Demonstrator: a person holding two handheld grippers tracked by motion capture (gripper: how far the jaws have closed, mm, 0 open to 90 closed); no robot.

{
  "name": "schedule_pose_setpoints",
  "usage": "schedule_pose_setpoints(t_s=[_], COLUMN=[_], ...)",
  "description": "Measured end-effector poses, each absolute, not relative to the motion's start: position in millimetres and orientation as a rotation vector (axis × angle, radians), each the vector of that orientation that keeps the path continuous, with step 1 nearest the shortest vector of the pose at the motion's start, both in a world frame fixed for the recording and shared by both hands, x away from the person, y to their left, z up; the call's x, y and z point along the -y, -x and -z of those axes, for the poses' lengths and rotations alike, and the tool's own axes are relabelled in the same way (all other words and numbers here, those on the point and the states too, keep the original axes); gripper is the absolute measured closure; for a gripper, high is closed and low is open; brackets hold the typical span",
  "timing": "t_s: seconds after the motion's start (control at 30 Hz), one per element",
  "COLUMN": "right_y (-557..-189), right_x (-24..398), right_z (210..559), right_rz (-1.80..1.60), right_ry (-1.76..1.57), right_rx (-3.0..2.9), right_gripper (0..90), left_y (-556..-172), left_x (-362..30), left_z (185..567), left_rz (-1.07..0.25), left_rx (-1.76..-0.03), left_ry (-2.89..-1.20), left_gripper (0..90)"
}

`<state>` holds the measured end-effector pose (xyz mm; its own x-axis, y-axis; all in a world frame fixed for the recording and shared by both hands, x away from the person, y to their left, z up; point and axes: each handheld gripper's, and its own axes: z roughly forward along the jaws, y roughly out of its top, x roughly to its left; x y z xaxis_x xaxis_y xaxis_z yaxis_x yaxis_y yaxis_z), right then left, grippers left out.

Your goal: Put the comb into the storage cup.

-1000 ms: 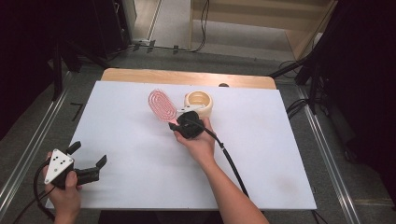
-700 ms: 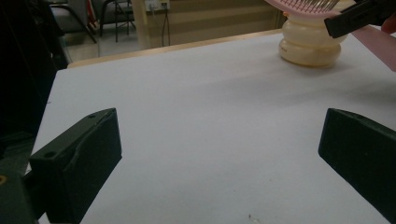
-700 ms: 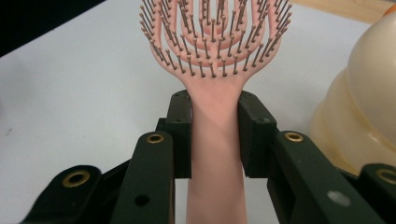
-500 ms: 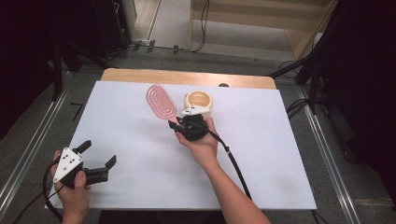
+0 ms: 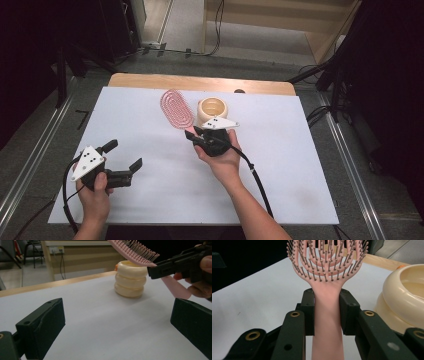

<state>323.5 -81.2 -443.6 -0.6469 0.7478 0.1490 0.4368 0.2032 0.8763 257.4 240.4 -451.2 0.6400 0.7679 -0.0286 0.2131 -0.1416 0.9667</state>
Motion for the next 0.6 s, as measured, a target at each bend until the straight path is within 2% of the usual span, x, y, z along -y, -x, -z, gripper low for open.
schedule_pose_setpoints(t_s=[0.6], right_y=[-298.2], right_x=[98.7], right_z=[448.7], right_rz=[-1.483], right_ry=[-1.059], right_rx=[-2.137], right_gripper=[67.9], left_y=[-290.2], left_x=[-181.9], left_z=[425.5], left_rz=[-0.445], left_rx=[-0.729], left_ry=[-1.657], left_gripper=[0.0])
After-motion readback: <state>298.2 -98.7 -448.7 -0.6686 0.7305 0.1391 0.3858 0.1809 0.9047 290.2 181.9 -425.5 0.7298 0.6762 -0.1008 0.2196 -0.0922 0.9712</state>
